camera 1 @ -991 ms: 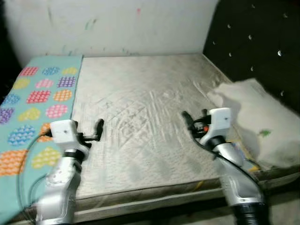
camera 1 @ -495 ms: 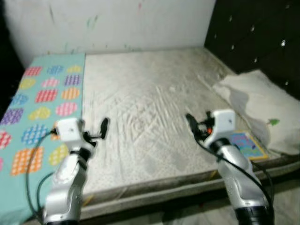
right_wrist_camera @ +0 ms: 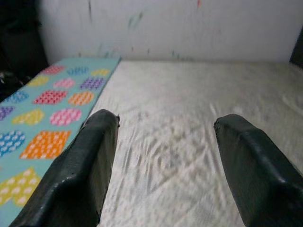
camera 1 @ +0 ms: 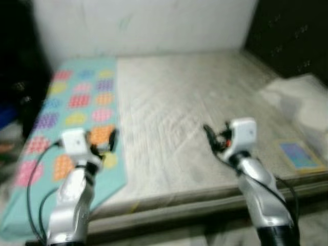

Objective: Clean up the room

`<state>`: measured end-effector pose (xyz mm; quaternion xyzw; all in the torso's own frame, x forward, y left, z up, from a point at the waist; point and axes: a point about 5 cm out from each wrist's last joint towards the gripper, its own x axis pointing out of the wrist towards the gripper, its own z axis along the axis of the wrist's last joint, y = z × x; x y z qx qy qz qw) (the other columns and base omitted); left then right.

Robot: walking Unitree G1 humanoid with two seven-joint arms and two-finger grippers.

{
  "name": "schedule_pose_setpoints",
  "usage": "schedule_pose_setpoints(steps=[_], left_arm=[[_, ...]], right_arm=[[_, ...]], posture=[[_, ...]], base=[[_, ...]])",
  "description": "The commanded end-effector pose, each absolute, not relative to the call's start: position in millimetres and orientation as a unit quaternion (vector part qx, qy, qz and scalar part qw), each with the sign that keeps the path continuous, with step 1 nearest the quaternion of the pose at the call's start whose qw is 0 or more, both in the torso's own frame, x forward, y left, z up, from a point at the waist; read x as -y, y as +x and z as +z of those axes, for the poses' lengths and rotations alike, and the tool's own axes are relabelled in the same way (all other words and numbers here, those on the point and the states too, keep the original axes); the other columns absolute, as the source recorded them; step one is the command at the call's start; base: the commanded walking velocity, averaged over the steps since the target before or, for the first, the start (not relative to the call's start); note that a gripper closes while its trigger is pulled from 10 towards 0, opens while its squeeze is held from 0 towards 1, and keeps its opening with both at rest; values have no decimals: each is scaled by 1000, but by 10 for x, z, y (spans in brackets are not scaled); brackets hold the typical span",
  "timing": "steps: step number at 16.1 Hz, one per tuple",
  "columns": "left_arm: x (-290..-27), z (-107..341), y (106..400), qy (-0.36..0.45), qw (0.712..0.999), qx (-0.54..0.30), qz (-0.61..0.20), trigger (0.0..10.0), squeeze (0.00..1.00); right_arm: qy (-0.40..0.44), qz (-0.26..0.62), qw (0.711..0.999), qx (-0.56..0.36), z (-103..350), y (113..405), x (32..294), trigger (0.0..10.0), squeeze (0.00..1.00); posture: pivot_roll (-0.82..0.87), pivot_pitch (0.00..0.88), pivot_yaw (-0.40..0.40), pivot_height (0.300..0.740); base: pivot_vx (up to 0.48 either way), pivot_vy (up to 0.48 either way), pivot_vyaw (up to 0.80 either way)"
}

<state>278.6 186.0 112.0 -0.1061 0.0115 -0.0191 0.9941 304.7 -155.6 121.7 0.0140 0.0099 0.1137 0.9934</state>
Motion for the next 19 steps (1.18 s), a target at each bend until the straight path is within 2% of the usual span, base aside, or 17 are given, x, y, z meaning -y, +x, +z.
schedule_pose_setpoints(steps=[1, 6, 11, 19], left_arm=[[-1915, 1161, 2806, -99, 995, -5, -12, 10000, 0], [-1905, 1176, 2811, -101, 995, 3, -15, 10000, 0], [-1833, 1197, 2779, -115, 992, 7, -49, 10000, 0], [-1836, 1190, 2773, -117, 992, 4, -54, 10000, 0]], right_arm=[[17, 115, 993, 2, 1281, 3063, 1526, 10000, 0], [14, 112, 994, -1, 1269, 3064, 1540, 10000, 0], [12, 112, 994, 4, 1297, 3083, 1535, 10000, 0], [9, 110, 994, -2, 1271, 3074, 1531, 10000, 0]], posture=[[-122, 0, -12, 740], [-125, 0, -11, 740], [-127, 0, -12, 740], [-125, 0, -10, 740]], base=[[0, 480, 0], [0, 448, 0], [0, 0, 0], [289, 0, 0]])
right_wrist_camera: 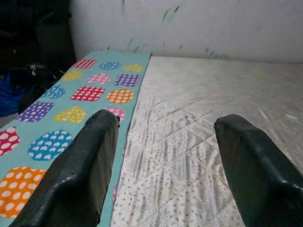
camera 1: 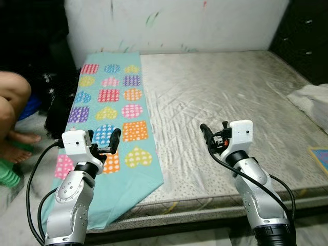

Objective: Clean up the room

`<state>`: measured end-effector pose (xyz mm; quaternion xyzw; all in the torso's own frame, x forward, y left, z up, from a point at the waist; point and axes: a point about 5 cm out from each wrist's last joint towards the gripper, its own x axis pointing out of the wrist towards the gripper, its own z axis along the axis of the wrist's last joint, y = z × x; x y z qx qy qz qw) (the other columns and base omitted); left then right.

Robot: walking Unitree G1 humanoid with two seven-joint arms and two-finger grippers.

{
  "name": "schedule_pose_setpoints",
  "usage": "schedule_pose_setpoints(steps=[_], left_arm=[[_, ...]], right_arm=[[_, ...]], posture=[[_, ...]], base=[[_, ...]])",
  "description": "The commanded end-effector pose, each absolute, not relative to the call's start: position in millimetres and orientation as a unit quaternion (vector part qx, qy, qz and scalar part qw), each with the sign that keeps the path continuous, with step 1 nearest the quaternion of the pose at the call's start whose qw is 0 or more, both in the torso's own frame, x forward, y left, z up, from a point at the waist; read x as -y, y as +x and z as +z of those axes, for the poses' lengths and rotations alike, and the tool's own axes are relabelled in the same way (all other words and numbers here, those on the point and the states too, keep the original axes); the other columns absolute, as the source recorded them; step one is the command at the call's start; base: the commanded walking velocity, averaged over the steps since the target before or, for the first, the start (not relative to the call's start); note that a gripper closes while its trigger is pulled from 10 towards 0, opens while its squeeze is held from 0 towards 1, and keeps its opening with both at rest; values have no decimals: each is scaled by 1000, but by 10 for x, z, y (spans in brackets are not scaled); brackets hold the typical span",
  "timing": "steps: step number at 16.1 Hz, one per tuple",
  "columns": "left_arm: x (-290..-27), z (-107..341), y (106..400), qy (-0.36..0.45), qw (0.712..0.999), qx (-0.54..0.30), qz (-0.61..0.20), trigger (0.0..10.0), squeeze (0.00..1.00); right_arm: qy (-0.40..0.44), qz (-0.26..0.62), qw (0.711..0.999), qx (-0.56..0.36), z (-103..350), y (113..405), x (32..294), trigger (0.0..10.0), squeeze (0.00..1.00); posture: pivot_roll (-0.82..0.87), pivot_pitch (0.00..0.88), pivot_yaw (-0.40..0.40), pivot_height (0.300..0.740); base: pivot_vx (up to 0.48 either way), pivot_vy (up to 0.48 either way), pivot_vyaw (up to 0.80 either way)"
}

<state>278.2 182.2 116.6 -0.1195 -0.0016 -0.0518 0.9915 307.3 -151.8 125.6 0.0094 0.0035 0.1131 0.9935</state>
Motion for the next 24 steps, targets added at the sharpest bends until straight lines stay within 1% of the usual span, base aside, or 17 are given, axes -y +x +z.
schedule_pose_setpoints(steps=[1, 3, 6, 8, 12, 16, 24], left_arm=[[-1836, 1190, 2771, -118, 992, 4, -54, 10000, 0], [-1834, 1193, 2771, -120, 991, 7, -53, 10000, 0], [-1858, 1164, 2788, -120, 992, -5, -31, 10000, 0], [-1860, 1155, 2789, -125, 992, -5, -33, 10000, 0], [-1857, 1141, 2793, -135, 990, -10, -29, 10000, 0], [-1853, 1137, 2795, -137, 990, -12, -32, 10000, 0], [-1861, 1127, 2791, -137, 990, -19, -24, 10000, 0]], right_arm=[[9, 110, 994, -2, 1270, 3072, 1531, 10000, 0], [10, 110, 994, -2, 1266, 3069, 1530, 10000, 0], [7, 110, 994, -3, 1261, 3067, 1546, 10000, 0], [1, 107, 994, -3, 1266, 3075, 1588, 10000, 0], [6, 106, 994, -8, 1254, 3082, 1584, 10000, 0], [7, 106, 994, -8, 1254, 3088, 1581, 10000, 0], [3, 108, 994, -14, 1228, 3070, 1573, 10000, 0]], posture=[[-124, 0, -10, 740], [-124, 0, -11, 740], [-123, 0, -11, 740], [-128, 0, -12, 740], [-127, 0, -13, 740], [-127, 0, -14, 740], [-127, 0, -13, 740]], base=[[304, 0, 0], [283, 0, 0], [0, 0, 0], [0, 0, 0], [0, 0, 0], [0, 442, -748], [0, 480, 0]])
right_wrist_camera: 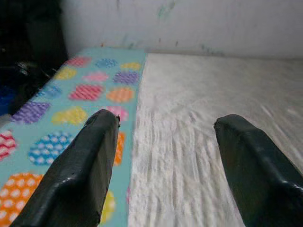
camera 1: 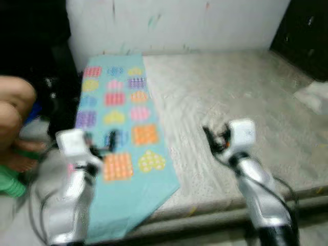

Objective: Clean up the room

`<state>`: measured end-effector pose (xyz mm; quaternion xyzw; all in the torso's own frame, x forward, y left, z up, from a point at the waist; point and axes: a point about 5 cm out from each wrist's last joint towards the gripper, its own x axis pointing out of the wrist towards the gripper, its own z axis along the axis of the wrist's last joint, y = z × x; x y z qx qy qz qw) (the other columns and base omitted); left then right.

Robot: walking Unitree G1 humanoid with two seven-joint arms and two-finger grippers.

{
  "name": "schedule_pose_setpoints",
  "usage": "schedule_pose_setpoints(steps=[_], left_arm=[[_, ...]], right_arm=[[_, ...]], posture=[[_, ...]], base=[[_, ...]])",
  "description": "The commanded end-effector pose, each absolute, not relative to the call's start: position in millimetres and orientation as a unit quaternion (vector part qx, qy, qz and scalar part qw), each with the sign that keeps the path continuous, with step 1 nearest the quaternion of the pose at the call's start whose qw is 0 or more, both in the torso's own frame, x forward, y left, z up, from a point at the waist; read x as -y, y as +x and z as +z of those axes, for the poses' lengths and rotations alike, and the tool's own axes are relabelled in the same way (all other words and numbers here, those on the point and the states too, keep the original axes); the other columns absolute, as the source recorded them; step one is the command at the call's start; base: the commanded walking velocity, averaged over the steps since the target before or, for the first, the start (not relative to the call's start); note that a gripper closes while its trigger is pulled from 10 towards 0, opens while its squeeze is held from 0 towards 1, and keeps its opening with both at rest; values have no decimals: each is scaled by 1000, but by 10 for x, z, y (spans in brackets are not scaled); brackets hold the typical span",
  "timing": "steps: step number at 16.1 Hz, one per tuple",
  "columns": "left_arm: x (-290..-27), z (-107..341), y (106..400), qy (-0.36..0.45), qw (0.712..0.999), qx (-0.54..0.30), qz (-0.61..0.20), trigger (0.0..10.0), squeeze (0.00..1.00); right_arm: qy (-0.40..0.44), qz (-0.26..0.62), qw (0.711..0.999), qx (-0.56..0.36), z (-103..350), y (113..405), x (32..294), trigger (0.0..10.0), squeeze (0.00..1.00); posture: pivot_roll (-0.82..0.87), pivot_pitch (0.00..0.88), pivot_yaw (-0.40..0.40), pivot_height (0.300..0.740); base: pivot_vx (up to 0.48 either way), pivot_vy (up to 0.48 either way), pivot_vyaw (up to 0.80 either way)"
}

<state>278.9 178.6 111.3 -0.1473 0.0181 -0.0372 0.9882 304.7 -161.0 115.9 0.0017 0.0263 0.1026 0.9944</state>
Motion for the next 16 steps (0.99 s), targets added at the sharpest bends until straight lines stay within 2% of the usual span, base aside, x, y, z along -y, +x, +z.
schedule_pose_setpoints(steps=[1, 2, 10, 12, 15, 16], left_arm=[[-1863, 1135, 2790, -136, 990, -16, -23, 10000, 0], [-1863, 1138, 2791, -136, 990, -15, -23, 10000, 0], [-1811, 1190, 2777, -144, 988, 2, -56, 10000, 0], [-1806, 1185, 2778, -143, 988, 2, -59, 10000, 0], [-1805, 1185, 2774, -144, 988, 2, -60, 10000, 0], [-1806, 1184, 2771, -143, 988, 1, -60, 10000, 0]], right_arm=[[3, 109, 994, -14, 1228, 3073, 1569, 10000, 0], [3, 110, 994, -15, 1225, 3075, 1566, 10000, 0], [-2, 113, 993, -20, 1221, 3098, 1555, 10000, 0], [2, 111, 994, -22, 1216, 3096, 1557, 10000, 0], [3, 108, 994, -22, 1213, 3091, 1565, 10000, 0], [3, 108, 994, -21, 1212, 3088, 1564, 10000, 0]], posture=[[-126, 0, -13, 740], [-125, 0, -13, 740], [-128, 0, -16, 740], [-128, 0, -15, 740], [-128, 0, -14, 740], [-128, 0, -14, 740]], base=[[0, 480, 0], [0, 349, 0], [0, 0, 0], [251, 0, 0], [264, 0, -756], [266, 0, 0]])
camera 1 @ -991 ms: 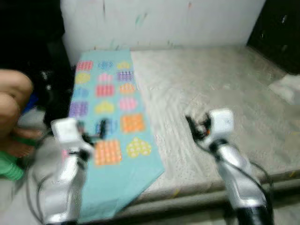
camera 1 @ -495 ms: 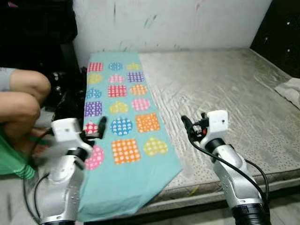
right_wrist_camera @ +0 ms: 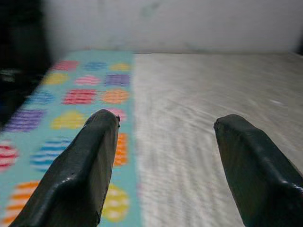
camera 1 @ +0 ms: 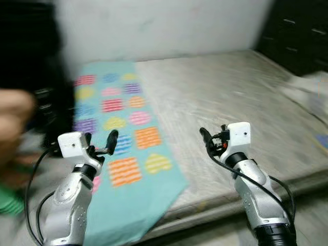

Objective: Clean up the room

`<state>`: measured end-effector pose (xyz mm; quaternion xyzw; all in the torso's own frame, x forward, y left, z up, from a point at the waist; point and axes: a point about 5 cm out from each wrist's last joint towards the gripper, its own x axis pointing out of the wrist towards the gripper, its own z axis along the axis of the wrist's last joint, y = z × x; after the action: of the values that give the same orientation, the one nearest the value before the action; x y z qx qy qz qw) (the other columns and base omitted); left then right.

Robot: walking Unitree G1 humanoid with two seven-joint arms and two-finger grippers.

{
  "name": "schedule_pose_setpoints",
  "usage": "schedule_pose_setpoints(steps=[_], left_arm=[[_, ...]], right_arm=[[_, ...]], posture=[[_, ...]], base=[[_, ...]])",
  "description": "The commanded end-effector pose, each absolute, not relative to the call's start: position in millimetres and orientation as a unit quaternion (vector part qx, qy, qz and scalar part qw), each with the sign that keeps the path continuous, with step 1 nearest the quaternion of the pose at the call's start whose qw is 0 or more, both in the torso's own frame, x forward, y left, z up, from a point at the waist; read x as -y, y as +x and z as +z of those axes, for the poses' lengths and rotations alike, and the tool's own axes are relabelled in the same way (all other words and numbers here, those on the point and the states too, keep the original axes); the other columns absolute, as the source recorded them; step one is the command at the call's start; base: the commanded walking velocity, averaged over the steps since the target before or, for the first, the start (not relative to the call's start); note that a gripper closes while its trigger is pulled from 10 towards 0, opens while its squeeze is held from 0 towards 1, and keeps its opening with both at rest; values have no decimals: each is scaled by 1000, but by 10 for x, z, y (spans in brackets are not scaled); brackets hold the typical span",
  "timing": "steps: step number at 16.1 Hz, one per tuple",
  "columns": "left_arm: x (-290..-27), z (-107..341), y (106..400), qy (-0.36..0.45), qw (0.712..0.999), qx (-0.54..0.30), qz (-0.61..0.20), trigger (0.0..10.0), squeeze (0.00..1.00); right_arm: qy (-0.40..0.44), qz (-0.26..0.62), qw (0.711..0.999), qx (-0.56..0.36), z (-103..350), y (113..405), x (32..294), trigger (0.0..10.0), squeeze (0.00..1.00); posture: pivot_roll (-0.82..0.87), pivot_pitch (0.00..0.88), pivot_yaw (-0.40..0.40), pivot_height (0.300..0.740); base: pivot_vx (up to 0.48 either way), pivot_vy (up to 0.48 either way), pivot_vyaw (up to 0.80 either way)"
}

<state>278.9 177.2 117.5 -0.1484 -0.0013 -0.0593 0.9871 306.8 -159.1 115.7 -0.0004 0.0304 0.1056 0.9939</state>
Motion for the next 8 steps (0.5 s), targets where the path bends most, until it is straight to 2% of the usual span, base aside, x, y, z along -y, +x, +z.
schedule_pose_setpoints(steps=[1, 3, 8], left_arm=[[-1805, 1184, 2771, -143, 988, 1, -61, 10000, 0], [-1800, 1189, 2772, -143, 988, 2, -62, 10000, 0], [-1794, 1188, 2770, -141, 988, 1, -61, 10000, 0]], right_arm=[[2, 109, 994, -21, 1212, 3089, 1564, 10000, 0], [2, 109, 994, -21, 1212, 3089, 1565, 10000, 0], [-1, 110, 994, -22, 1201, 3088, 1563, 10000, 0]], posture=[[-128, 0, -14, 740], [-128, 0, -14, 740], [-125, 0, -14, 740]], base=[[266, 0, 0], [264, 0, 0], [0, 0, 0]])
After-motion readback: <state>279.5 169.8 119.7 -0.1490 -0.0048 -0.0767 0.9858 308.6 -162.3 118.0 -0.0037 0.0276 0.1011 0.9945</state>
